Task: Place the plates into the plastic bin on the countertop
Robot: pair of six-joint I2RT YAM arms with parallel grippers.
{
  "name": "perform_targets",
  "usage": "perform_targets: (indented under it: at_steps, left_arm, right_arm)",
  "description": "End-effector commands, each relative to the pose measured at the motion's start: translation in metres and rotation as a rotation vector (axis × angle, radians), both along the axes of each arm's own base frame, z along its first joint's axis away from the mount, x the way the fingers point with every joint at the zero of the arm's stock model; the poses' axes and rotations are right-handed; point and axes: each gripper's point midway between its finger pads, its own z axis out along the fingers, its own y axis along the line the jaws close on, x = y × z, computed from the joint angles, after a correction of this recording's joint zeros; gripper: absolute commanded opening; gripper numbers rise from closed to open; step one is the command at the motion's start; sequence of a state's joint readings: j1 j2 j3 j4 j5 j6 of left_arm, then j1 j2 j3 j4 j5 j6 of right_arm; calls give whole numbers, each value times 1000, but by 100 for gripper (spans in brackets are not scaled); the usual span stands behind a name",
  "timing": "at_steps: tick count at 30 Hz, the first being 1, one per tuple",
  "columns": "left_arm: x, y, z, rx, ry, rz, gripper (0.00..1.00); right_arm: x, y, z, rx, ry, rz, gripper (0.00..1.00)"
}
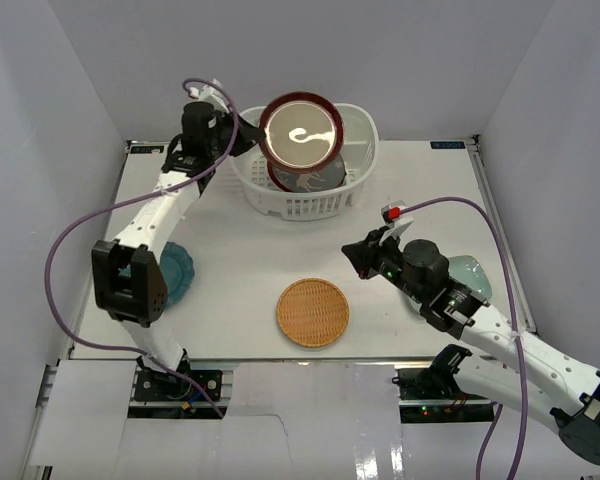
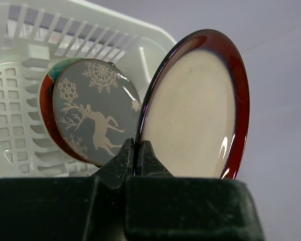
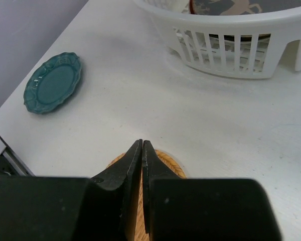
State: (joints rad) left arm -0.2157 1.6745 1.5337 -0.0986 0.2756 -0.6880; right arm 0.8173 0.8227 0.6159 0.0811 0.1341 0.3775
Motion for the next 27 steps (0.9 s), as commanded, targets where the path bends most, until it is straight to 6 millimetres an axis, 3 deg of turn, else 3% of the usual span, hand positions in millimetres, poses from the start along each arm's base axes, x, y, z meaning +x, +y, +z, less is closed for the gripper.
perform_targets:
  at_steps: [1,2,3,5,6,9,12,19,21,22,23,24,25,27]
  left_arm:
    - [28,-14,25,40,-87,65,0]
    - [34,-24,34,51,-108,61,0]
    - [44,-40,4,86,-52,47,0]
    - [55,-51,2,100,-56,47,0]
    - [64,-55,-20,116,-16,48,0]
    - [74,-58,-31,125,-1,52,0]
    - [85,-60,-60,155,41,56,0]
    - [93,-60,-93,213,75,52,0]
    - [94,-60,-102,224,90,47,13]
    - [93,-61,-105,233,91,38,30]
    - [92,-63,-107,234,95,25,39]
    - [91,-63,-108,232,96,20,48]
    - [90,-64,-107,235,93,15,67]
    - [87,-63,-95,230,72,10,80]
  right_arm:
    - [4,-15,-3,-27,-27,-61,8]
    - [4,-16,-5,-31,-22,-61,8]
    - [3,-17,-7,-32,-21,-64,8]
    - [3,-19,-9,-38,-18,-66,8]
    - [3,-19,-9,-38,-18,-66,8]
    - [3,-18,-10,-39,-17,-63,8]
    - [3,-16,-13,-47,-10,-57,8]
    - [3,-9,-19,-58,15,-27,13]
    - [3,-8,-21,-56,21,-25,18]
    - [3,-7,-22,-59,22,-20,22]
    - [4,-5,-22,-61,27,-16,28]
    - [4,-3,-22,-65,30,-11,32]
    - [4,-1,-23,-64,35,-1,35]
    - [5,5,-25,-71,47,16,44]
